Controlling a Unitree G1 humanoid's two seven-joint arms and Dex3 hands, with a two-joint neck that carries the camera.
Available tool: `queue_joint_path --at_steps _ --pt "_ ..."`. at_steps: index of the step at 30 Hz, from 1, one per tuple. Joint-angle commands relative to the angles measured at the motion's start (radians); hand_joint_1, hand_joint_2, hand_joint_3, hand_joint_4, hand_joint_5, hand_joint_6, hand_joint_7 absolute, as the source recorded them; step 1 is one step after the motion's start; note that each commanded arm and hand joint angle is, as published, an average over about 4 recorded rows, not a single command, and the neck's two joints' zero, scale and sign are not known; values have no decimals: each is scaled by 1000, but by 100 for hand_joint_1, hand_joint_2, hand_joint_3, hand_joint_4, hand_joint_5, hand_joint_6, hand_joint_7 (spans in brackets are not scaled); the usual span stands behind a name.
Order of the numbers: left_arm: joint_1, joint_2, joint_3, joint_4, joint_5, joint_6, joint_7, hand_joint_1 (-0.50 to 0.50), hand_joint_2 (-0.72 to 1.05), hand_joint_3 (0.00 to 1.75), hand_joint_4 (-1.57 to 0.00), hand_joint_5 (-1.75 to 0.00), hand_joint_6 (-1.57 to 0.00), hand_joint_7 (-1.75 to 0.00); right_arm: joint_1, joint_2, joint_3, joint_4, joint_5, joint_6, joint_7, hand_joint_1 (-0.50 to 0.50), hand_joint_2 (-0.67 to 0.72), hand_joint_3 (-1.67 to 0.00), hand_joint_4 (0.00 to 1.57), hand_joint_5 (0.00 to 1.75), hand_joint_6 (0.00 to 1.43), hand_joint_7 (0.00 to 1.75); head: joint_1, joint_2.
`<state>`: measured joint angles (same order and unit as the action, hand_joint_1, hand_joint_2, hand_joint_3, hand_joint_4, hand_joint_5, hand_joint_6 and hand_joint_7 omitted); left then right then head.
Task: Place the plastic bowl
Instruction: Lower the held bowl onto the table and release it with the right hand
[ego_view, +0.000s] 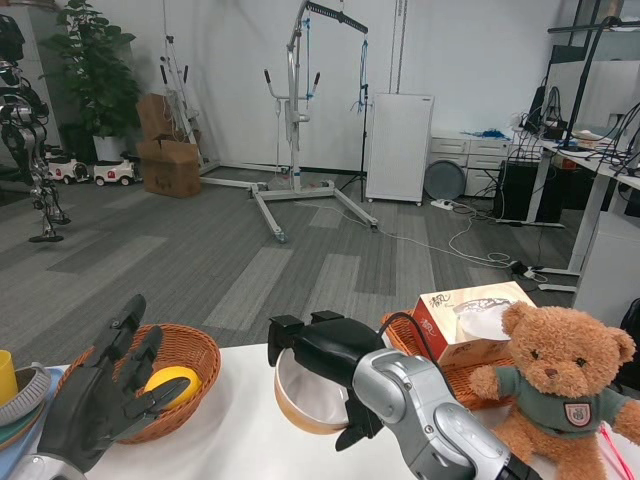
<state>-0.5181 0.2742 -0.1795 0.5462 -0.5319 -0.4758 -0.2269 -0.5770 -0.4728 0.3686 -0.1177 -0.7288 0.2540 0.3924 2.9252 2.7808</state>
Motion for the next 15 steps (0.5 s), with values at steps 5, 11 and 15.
queue_joint_path --at_steps 5,11,15 --pt "18 -6 2 -25 -11 -1 -1 -50 78 0 0 0 0 0 -22 -7 3 20 1 -11 4 -39 -60 -151 140 165 131 154 0 6" --pt "23 -10 6 -26 -11 -1 -2 -50 78 0 0 0 0 0 -29 -10 -1 193 -14 -75 -37 -40 -60 -151 143 165 131 157 6 9" --pt "23 -13 7 -26 -11 -2 -2 -50 78 0 0 0 0 0 -32 -5 -7 326 -22 -112 -66 -41 -60 -151 143 165 131 154 2 0"
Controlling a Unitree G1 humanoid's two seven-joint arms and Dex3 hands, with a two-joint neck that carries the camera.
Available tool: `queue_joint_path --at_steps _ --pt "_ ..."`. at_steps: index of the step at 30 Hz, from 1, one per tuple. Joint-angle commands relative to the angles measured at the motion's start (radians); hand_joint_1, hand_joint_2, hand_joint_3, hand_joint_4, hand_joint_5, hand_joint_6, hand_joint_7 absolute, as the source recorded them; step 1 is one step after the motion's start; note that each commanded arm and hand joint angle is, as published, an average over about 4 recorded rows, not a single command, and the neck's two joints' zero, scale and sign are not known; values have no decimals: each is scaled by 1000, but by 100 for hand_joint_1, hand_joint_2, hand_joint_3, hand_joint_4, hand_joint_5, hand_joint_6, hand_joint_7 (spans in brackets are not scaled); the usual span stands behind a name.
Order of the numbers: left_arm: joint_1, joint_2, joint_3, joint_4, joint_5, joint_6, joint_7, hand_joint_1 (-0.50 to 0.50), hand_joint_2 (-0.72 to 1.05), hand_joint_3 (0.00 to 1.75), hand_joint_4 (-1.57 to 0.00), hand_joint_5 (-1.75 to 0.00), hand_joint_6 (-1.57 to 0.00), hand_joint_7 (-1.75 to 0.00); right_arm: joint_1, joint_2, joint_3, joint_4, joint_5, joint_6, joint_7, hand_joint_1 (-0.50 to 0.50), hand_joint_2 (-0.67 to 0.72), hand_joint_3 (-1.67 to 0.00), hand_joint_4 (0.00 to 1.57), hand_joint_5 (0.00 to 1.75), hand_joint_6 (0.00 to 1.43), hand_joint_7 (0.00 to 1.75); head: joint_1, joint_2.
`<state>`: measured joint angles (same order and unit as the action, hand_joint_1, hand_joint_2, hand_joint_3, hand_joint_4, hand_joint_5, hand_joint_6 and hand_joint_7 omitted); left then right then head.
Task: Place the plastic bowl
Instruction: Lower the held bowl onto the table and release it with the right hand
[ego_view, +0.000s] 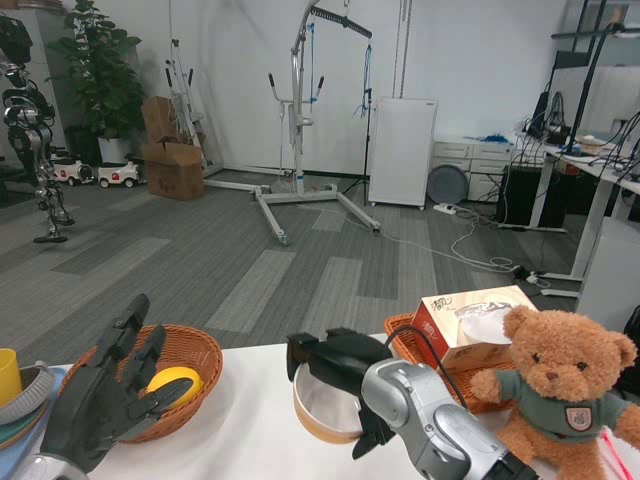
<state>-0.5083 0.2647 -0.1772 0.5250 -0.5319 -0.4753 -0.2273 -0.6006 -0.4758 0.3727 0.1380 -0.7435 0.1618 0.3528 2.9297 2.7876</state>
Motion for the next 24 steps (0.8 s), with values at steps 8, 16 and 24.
queue_joint_path --at_steps 8,16,24 --pt "14 -4 1 -3 -13 -3 -1 -50 78 0 0 0 0 0 -8 15 -51 300 -29 -111 -140 -42 -60 -151 146 165 131 155 -7 -34" --pt "14 -4 4 -3 -13 -4 -1 -50 78 4 0 0 0 0 -16 44 -88 486 -55 -189 -241 -42 -60 -151 138 165 120 161 -18 -49" --pt "16 -4 0 0 -14 -5 -1 -50 78 0 0 0 0 0 -38 65 -83 669 -135 -227 -341 -42 -60 -151 131 165 116 162 -26 -62"
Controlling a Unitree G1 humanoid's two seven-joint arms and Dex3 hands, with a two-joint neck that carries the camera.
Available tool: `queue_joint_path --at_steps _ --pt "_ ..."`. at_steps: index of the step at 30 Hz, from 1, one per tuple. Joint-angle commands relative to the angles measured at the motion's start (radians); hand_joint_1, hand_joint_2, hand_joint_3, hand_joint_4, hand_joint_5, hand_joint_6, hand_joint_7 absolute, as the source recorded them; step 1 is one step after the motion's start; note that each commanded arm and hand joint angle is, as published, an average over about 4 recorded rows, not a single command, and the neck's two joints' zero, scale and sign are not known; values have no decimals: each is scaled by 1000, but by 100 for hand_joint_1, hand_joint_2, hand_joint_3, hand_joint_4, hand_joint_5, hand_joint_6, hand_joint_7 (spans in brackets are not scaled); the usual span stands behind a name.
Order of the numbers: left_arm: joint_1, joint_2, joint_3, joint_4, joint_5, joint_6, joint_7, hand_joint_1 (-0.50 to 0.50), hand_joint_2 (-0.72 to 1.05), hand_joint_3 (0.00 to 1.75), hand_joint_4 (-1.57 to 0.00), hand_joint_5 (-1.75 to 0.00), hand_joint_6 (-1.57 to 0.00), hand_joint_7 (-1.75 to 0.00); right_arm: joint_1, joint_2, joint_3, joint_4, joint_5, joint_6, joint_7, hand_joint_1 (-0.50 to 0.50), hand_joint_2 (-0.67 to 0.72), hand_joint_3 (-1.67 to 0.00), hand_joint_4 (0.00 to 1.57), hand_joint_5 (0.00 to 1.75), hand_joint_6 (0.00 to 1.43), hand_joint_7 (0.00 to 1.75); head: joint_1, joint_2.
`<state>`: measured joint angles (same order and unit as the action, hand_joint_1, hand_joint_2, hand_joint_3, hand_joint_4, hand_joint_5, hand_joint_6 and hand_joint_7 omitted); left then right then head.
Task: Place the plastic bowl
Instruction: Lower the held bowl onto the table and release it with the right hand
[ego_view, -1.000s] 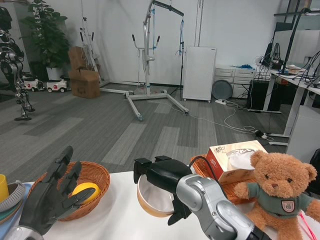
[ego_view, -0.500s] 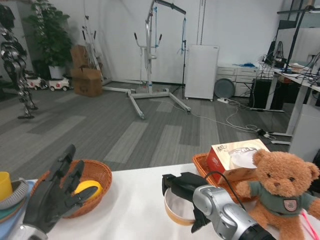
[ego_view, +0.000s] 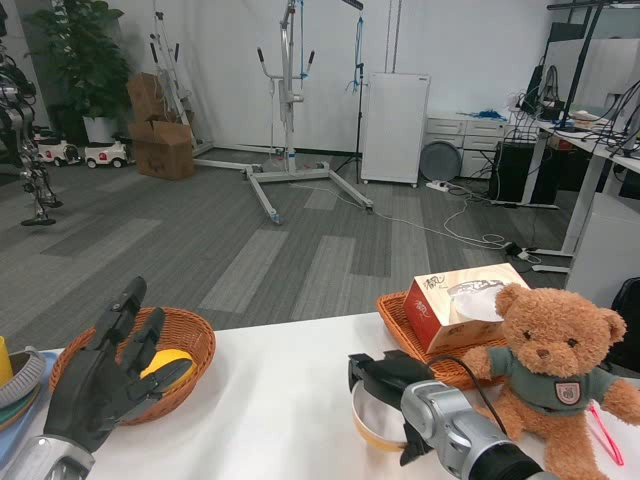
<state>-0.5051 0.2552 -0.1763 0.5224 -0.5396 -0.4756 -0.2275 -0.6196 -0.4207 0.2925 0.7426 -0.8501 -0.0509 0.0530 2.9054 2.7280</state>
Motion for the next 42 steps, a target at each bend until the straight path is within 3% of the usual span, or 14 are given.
queue_joint_path --at_steps 1,7,9,11,17,25,27,29,32,33,35,37,39,42 --pt "13 6 -2 3 -6 -5 -1 -50 78 0 0 0 0 0 -23 13 0 84 -37 -16 -51 -42 -60 -151 130 165 116 161 -1 -1" --pt "13 6 -3 5 -7 -5 -1 -50 78 0 0 0 0 0 -30 25 4 150 -70 -19 -92 -44 -60 -151 114 165 100 168 -4 -6" --pt "12 6 -3 5 -7 -5 -1 -50 78 0 0 0 0 0 -32 27 11 168 -72 -20 -99 -44 -60 -151 101 160 87 164 -7 -9" --pt "12 6 -3 5 -6 -5 -1 -50 78 0 0 0 0 0 -34 27 28 179 -72 -18 -100 -44 -60 -151 84 145 73 161 -8 -13" --pt "10 5 -7 6 -7 -5 -1 -50 78 0 0 0 0 0 -41 31 70 205 -70 7 -99 -46 -60 -159 56 116 56 157 -8 -24" --pt "10 3 -6 8 -6 -5 -1 -50 78 0 0 0 0 0 -46 36 80 246 -58 36 -97 -44 -54 -159 44 126 30 154 -3 -47" --pt "10 3 -6 8 -6 -5 -1 -50 78 0 0 0 0 0 -46 36 90 247 -37 66 -91 -42 -48 -155 33 121 23 154 -2 -50" --pt "10 2 -6 8 -6 -5 -1 -50 78 0 0 0 0 0 -46 36 104 247 -13 96 -82 -42 -38 -147 23 107 17 154 -3 -49" --pt "10 1 -7 9 -7 -5 -1 -50 78 0 0 0 0 0 -46 38 119 246 4 118 -67 -42 -19 -117 16 56 14 148 -3 -49" --pt "10 1 -7 10 -8 -5 -1 -50 78 0 0 0 0 0 -46 38 121 246 5 122 -63 -42 -11 -101 14 32 13 147 -3 -49" --pt "10 1 -8 11 -8 -5 -1 -50 78 0 0 0 0 0 -47 38 123 250 11 126 -55 -42 -2 -73 8 7 10 143 -3 -49" --pt "10 1 -8 13 -8 -5 -1 -50 78 0 0 0 0 0 -50 40 123 262 22 125 -49 -42 6 -52 4 0 9 140 2 -86" --pt "10 1 -8 13 -7 -5 -1 -50 78 0 0 0 0 0 -53 41 123 277 32 124 -43 -42 12 -48 1 0 7 140 4 -111" --pt "10 1 -8 13 -8 -5 -1 -50 78 0 0 0 0 0 -58 43 123 299 36 121 -36 -42 23 -32 0 0 4 129 3 -99"
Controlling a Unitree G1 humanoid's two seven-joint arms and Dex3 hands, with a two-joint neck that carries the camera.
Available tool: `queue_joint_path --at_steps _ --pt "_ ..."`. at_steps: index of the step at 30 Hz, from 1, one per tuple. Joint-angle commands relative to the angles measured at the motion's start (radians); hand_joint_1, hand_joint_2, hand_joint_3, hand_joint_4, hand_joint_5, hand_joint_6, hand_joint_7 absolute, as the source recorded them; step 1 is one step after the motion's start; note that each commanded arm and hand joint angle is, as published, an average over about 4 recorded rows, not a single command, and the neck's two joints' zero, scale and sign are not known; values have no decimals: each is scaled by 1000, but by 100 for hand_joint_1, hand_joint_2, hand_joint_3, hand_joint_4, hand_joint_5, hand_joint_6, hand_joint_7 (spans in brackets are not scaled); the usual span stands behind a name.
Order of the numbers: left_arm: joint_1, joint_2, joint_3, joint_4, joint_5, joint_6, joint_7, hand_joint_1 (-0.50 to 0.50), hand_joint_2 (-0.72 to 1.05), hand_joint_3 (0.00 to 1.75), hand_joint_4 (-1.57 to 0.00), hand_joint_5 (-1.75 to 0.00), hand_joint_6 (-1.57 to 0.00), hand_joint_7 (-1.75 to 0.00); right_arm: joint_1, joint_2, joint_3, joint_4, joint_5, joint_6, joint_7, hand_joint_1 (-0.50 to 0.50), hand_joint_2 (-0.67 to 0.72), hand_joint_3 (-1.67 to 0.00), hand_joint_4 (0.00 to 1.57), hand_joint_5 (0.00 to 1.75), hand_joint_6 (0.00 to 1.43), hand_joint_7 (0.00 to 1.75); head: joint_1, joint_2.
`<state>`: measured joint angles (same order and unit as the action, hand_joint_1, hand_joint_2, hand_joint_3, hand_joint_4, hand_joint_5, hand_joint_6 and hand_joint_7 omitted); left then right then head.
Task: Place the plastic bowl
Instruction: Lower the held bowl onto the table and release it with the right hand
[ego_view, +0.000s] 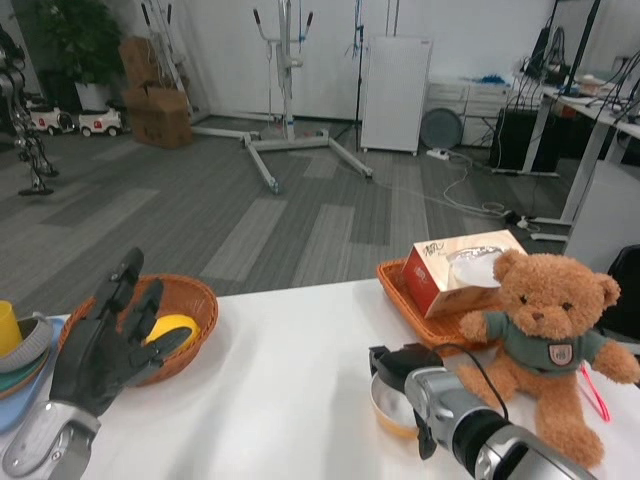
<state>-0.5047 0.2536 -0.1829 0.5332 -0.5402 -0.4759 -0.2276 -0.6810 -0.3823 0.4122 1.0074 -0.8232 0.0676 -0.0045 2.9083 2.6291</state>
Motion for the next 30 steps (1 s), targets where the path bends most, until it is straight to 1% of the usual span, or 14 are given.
queue_joint_path --at_steps 1,2,4,6,8,9,10,12,13,15,27,30 --pt "9 3 -1 2 -7 -4 -1 -50 78 0 0 0 0 0 2 5 4 39 10 2 24 -42 28 -26 0 0 4 124 4 -12" --pt "9 3 -1 2 -7 -4 -1 -50 78 0 0 0 0 0 0 5 4 45 11 0 28 -42 33 -22 0 0 2 119 7 -21" --pt "9 3 -1 3 -7 -4 -1 -50 78 0 0 0 0 0 -2 5 4 53 12 -2 36 -44 44 -14 0 0 1 101 11 -38" --pt "8 3 -1 3 -7 -4 -1 -50 78 0 0 0 0 0 -4 5 4 61 12 -4 42 -46 53 -8 0 0 0 84 9 -34" --pt "8 3 -1 4 -7 -4 -1 -50 78 0 0 0 0 0 -6 5 3 68 12 -8 44 -46 58 -4 0 0 0 79 9 -36" --pt "8 3 -1 4 -7 -4 -1 -50 78 0 0 0 0 0 -6 5 3 72 12 -12 44 -46 60 -2 0 0 0 66 9 -37" --pt "8 3 -1 4 -7 -4 -1 -50 78 0 0 0 0 0 -7 5 2 75 12 -15 47 -46 60 0 0 0 0 51 12 -39" --pt "8 3 -2 4 -7 -5 -1 -50 78 0 0 0 0 0 -9 7 2 76 12 -19 57 -46 60 0 0 0 0 14 15 -40" --pt "8 3 -2 4 -7 -5 -1 -50 78 0 0 0 0 0 -9 8 2 75 12 -19 63 -46 60 0 0 0 0 5 16 -41" --pt "8 3 -3 4 -7 -4 -1 -50 78 0 0 0 0 0 -9 10 2 71 13 -19 67 -46 60 0 0 0 0 0 13 -44" --pt "8 3 -7 4 -7 -4 -1 -50 78 0 0 0 0 0 -11 14 -6 96 16 -61 74 -38 60 -2 0 0 0 0 5 -57" --pt "8 4 -7 4 -7 -4 -1 -50 78 0 0 0 0 0 -10 14 -6 94 15 -84 72 -35 60 0 0 0 0 0 3 -61"
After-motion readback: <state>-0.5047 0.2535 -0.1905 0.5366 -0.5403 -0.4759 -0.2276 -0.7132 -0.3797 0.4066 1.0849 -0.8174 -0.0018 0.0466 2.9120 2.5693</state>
